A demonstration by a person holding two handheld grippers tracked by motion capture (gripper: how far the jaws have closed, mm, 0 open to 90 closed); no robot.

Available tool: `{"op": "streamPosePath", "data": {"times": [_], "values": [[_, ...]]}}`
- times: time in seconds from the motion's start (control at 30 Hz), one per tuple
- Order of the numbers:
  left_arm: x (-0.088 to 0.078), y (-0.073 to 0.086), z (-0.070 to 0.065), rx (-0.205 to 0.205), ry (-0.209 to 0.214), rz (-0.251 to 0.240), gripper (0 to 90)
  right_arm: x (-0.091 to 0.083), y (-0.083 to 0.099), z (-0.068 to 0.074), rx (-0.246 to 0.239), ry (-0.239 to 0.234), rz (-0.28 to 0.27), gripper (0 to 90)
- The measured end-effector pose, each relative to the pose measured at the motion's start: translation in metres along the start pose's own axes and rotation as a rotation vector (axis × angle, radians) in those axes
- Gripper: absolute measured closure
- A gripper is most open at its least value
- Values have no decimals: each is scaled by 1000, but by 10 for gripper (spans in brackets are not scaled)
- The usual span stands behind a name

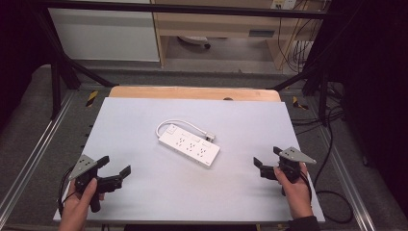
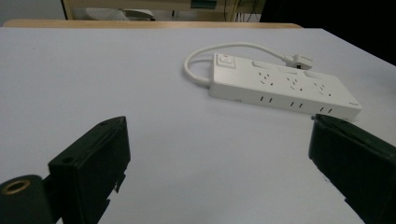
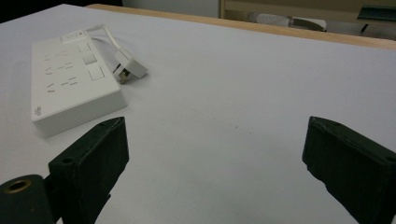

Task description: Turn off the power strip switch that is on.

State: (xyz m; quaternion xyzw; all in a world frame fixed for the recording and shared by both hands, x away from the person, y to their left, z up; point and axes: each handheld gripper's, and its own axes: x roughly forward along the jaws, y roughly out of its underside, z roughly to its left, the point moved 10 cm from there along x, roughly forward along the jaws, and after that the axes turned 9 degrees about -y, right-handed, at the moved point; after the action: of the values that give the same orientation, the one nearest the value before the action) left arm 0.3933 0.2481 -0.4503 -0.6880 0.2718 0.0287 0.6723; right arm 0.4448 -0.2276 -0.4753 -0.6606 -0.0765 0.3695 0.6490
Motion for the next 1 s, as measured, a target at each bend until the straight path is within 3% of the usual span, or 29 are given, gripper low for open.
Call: {"op": "streamPosePath", "data": {"times": [0.3, 0.53, 1.0], "values": [[0, -1, -2, 3, 8, -4, 55, -1, -6, 4, -27, -17, -21, 62], [0, 0, -3, 8, 15, -3, 51, -5, -17, 12, -56, -29, -68, 59], [1, 2, -6, 18, 28, 9, 51, -9, -25, 20, -46, -40, -80, 53]]}}
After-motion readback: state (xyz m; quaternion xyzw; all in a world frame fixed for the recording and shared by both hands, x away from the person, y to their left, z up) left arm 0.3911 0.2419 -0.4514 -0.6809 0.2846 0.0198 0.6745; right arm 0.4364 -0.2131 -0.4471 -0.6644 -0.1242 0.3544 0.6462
